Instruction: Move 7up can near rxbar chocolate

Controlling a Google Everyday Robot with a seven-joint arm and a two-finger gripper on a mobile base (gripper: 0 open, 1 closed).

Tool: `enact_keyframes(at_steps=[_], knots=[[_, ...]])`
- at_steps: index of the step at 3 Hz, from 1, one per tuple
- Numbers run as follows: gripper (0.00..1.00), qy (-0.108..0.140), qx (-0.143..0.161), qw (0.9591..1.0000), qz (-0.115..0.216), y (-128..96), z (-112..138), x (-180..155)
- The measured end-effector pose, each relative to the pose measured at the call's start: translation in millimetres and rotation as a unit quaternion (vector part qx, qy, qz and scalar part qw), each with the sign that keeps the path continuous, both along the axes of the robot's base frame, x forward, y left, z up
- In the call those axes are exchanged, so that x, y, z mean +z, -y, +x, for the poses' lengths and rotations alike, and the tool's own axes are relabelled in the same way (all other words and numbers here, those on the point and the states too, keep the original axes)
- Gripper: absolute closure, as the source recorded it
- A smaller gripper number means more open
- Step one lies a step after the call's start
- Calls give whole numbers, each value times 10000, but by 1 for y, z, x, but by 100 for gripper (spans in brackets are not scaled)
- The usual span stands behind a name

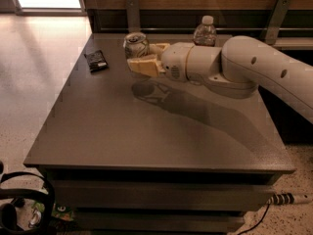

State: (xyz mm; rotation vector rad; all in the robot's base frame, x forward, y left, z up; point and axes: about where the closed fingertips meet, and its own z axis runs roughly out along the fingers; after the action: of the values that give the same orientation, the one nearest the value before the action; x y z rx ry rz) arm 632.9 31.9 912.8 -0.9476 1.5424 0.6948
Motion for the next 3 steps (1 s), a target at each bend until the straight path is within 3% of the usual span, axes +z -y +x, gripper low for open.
enact_keyframes(at_steps=[1,2,3], knots=[[100,-29,-438,9990,10,15,25,5],[100,-39,-443,9990,18,15,24,5],[100,-52,-656,9978,-45,1,34,6]])
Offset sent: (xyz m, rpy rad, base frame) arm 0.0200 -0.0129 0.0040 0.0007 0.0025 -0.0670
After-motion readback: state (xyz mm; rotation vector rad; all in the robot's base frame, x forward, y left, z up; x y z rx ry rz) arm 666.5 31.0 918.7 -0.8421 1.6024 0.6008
